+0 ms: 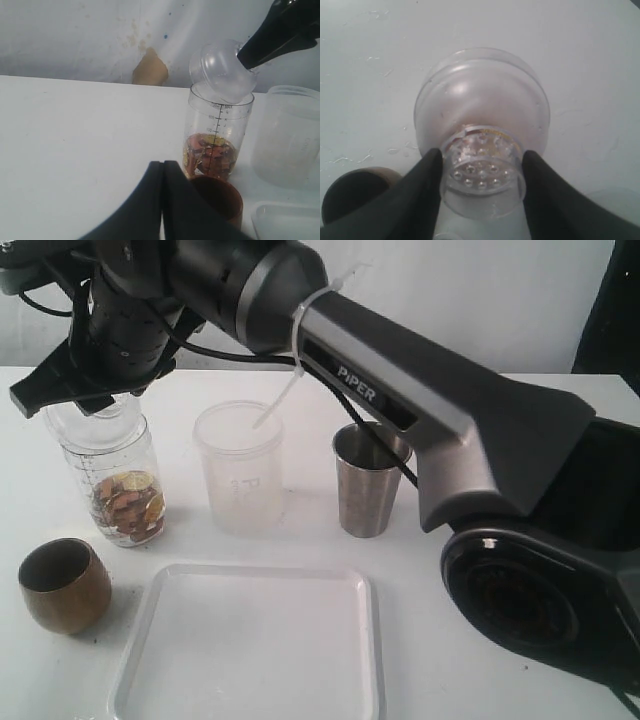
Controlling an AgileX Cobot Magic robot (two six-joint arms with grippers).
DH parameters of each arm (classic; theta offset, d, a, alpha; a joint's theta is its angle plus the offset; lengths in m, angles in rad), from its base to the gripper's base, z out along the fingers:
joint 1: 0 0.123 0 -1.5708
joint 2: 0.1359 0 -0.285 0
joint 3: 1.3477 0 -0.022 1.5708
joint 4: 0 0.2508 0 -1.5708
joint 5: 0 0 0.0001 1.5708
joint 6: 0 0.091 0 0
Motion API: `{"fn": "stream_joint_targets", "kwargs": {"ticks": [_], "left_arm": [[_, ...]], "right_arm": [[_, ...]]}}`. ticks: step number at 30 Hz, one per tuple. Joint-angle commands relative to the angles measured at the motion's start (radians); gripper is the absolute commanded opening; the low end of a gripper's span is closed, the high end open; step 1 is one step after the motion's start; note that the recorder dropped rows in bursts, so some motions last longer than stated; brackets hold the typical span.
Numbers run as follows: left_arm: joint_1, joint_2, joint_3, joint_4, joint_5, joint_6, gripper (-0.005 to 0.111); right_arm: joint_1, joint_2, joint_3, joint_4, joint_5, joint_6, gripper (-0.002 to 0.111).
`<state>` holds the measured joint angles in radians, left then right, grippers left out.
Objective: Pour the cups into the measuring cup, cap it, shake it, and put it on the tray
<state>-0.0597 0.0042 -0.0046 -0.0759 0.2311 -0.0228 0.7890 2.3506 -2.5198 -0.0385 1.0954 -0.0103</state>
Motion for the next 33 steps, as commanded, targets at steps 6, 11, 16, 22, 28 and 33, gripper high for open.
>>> {"fn": "stream_joint_targets", "kwargs": {"ticks": [6, 11, 16, 22, 28, 33], "left_arm": [[-0.006, -0.004, 0.005, 0.002, 0.002, 0.001, 0.000], [-0.006, -0.004, 0.005, 0.002, 0.002, 0.001, 0.000], [-0.006, -0.004, 0.005, 0.002, 0.002, 0.001, 0.000], [-0.006, -0.004, 0.005, 0.002, 0.002, 0.001, 0.000], [-0.006, -0.004, 0.005, 0.002, 0.002, 0.001, 0.000], [-0.006, -0.004, 0.005, 0.002, 0.002, 0.001, 0.000]], "right_arm": [[0.001, -0.043, -0.026, -0.006, 0.029, -0.012, 0.004], [0.001, -0.048, -0.064, -0.041, 0.126, -0.012, 0.004], [0.001, -0.048, -0.075, -0.045, 0.126, -0.021, 0.004], [0.001, -0.039, -0.075, -0.045, 0.126, -0.037, 0.004], [0.001, -0.040, -0.075, -0.037, 0.126, -0.037, 0.004], [0.001, -0.046, -0.072, -0.003, 0.126, -0.039, 0.004]]}}
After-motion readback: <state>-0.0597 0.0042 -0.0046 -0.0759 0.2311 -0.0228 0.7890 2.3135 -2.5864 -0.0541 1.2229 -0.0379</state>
